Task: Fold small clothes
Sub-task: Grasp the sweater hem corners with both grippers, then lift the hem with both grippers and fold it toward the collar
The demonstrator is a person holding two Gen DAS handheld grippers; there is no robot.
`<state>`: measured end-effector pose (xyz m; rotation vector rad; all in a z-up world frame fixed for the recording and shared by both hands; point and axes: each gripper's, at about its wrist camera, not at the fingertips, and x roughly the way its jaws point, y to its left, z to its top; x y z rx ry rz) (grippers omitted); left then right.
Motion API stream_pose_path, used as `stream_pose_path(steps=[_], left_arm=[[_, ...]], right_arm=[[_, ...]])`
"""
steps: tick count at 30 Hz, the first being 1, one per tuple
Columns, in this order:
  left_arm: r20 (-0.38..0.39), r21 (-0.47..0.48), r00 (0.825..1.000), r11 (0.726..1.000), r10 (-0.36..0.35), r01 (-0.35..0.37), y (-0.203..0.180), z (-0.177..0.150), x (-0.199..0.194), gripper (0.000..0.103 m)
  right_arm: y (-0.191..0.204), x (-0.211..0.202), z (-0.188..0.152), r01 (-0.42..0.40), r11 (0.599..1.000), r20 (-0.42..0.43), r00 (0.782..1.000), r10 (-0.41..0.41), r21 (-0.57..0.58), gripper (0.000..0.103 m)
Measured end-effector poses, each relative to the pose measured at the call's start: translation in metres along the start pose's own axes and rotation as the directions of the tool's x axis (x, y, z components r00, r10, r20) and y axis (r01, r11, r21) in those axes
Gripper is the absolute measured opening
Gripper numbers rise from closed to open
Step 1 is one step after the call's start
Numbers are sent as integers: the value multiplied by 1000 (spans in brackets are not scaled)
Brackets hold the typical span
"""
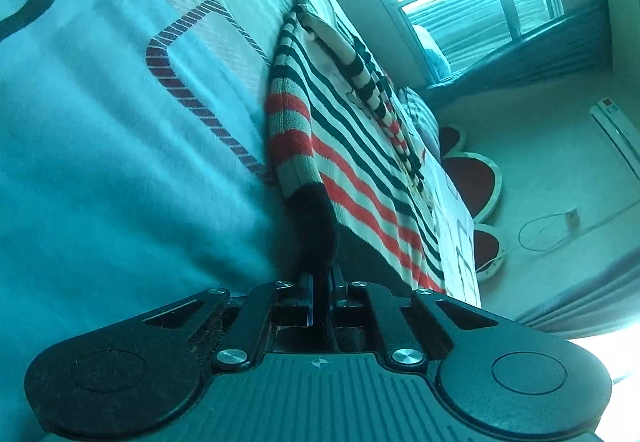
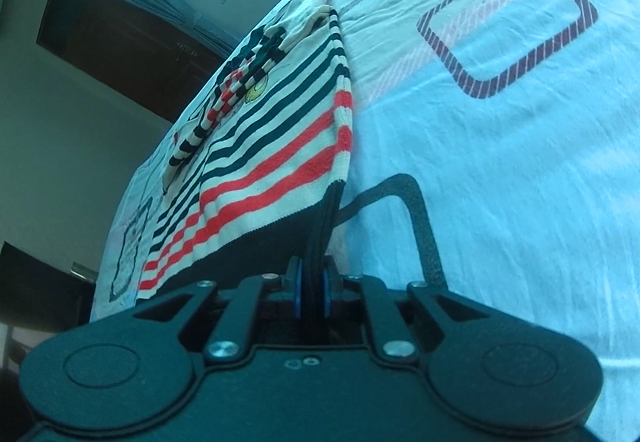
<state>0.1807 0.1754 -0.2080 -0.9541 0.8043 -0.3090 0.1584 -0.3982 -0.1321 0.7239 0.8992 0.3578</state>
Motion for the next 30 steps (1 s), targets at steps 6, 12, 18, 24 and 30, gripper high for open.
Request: stream_pose_path(steps=[6, 12, 18, 24, 30], left_arm=[[64, 56, 998, 998, -18, 14, -18, -2, -9, 5], [78, 45, 994, 996, 73, -77, -4, -8, -14, 5], [144, 4, 990, 1000, 5, -5, -18, -3, -25, 5], [213, 77, 972, 993, -101, 86, -66, 46, -24, 5], [262, 137, 957, 986, -127, 93, -122, 126, 5, 5]], right_arm=[[11, -7, 2, 5, 999, 52, 999, -3, -33, 5], [3, -1, -1, 60, 997, 32, 998, -58, -57, 5], [19, -14, 8, 40, 996, 83, 996, -33, -82, 5], [60, -27, 44, 5, 984, 176, 984, 26, -178, 5], [97, -10, 120, 10, 977, 254, 966, 45, -213, 5]])
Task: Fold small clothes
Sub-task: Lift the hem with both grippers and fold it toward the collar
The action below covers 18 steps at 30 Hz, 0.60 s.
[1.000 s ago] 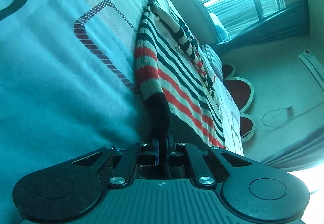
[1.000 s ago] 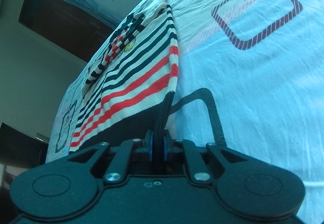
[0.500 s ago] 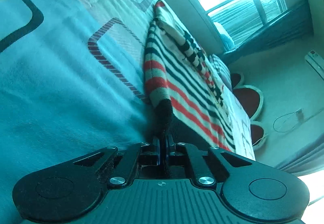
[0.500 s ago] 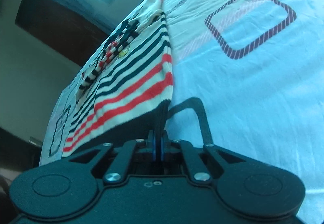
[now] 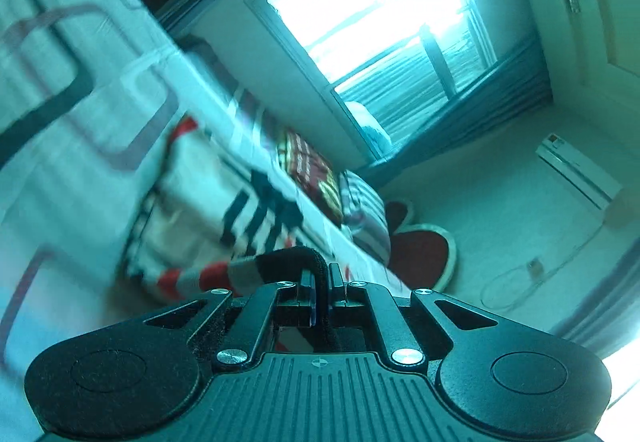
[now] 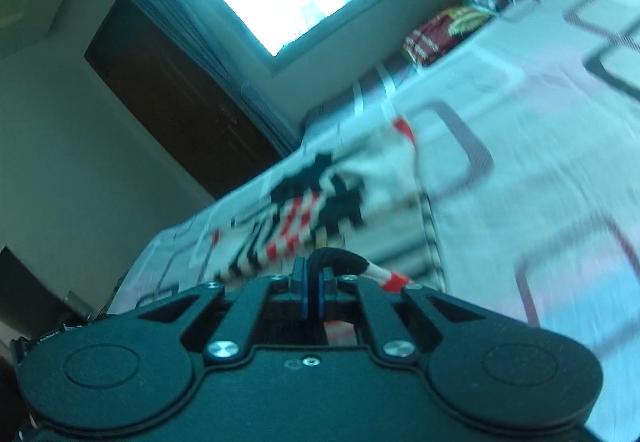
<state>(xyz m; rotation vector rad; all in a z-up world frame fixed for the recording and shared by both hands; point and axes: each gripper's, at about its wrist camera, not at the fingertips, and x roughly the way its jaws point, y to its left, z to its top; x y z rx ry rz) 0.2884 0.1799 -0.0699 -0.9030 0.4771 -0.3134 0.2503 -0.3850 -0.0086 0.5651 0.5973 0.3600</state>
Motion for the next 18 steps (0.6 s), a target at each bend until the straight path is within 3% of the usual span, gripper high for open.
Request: stream_pose_path(steps=[7, 11, 18], left_arm=[[-5, 29, 999, 999, 45, -45, -6, 75, 86, 5], [-42, 31, 993, 994, 109, -108, 9, 108, 152, 5], [-102, 28, 972, 977, 214, -212, 55, 132, 238, 5]], right_arm=[[0, 88, 83, 3, 1000, 11, 1000, -3, 15, 5], [-19, 153, 119, 10, 998, -36, 999, -7, 69, 5], [-69, 258, 137, 25, 988, -131, 991, -5, 152, 5]])
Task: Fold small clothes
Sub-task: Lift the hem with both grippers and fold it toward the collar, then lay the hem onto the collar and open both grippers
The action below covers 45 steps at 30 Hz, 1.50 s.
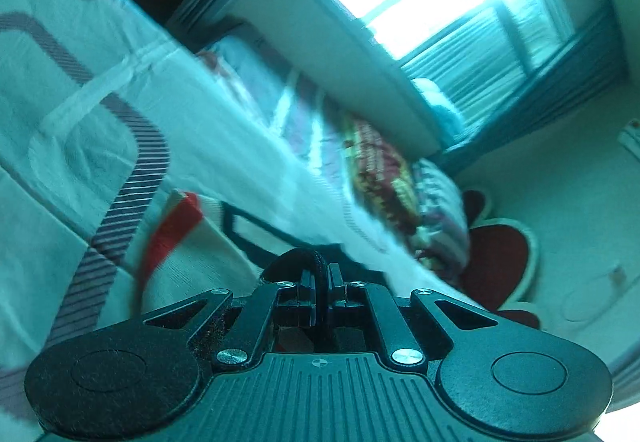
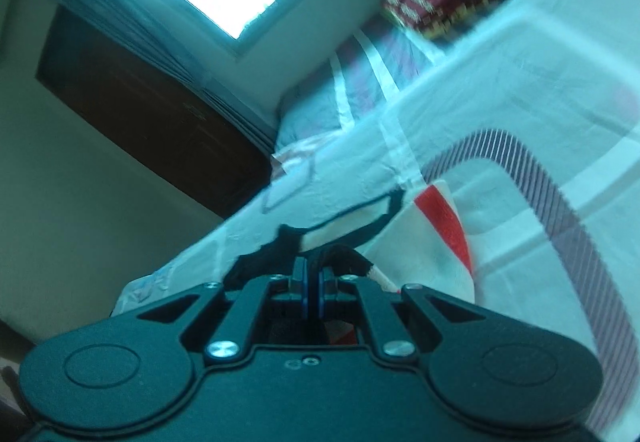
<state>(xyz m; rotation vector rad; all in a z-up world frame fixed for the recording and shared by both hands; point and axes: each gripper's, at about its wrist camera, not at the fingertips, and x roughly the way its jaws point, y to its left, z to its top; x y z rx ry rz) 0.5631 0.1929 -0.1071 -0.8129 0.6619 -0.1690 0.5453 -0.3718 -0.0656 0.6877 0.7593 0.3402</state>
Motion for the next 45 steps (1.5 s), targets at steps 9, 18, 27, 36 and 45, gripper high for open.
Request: stream_pose_path(steps=[9, 18, 27, 36, 45], left_arm=[[15, -48, 1000, 999, -18, 19, 36, -5, 50, 36], [-8, 236, 996, 968, 87, -82, 7, 6, 45, 60], [-70, 556, 958, 809, 278, -194, -22, 8, 80, 46], [-53, 598, 961, 779, 272, -187, -31, 6, 86, 7], [87, 537, 949, 788, 302, -300, -9, 1, 76, 7]], right_arm=[[-44, 54, 4, -86, 995, 27, 996, 85, 41, 25], [-29, 29, 13, -29, 992, 81, 996, 39, -121, 50], [13, 73, 8, 89, 901, -43, 992, -119, -425, 33], [32, 85, -7, 156, 805, -8, 981, -196, -573, 6], [13, 85, 3, 283, 788, 107, 957, -269, -546, 4]])
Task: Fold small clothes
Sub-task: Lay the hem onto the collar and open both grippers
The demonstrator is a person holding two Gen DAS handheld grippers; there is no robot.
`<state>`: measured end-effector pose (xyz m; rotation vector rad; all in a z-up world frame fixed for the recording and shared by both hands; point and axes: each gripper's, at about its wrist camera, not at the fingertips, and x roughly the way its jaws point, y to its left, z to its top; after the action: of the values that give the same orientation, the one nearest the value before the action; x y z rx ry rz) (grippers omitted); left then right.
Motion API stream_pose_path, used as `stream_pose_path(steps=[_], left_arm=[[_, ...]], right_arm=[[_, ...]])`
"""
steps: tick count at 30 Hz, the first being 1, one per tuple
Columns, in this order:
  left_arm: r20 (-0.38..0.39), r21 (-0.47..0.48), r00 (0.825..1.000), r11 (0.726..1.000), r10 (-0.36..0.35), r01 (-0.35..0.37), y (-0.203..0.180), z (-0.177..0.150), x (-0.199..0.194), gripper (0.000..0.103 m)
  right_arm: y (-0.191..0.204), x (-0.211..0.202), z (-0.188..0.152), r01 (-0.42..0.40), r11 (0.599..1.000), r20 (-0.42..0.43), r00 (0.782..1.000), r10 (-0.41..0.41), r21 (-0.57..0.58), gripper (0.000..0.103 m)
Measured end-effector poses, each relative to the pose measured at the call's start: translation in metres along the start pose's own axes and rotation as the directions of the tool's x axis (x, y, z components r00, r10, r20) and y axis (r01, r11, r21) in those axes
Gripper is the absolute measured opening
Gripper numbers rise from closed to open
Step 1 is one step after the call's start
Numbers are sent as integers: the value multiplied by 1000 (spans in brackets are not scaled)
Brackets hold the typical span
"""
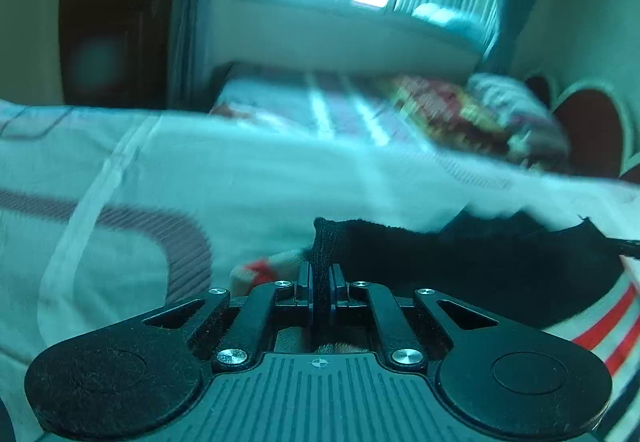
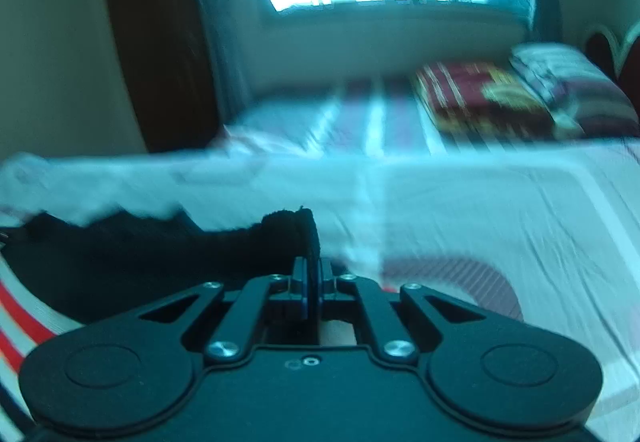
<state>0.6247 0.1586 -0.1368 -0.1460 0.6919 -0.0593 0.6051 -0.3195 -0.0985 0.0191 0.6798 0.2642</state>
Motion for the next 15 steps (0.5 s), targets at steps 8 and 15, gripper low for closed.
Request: stream_pose_path(steps=[8, 15], left_arm=[[-15, 81, 1000, 996, 27, -26, -11, 6, -9, 34], [74, 170, 992, 982, -99, 86, -59, 17, -54, 68]], right_arm=[[5, -11, 1, 1, 999, 11, 1000, -1, -53, 28], [55, -43, 7, -136, 970, 44, 988, 147, -203, 26]])
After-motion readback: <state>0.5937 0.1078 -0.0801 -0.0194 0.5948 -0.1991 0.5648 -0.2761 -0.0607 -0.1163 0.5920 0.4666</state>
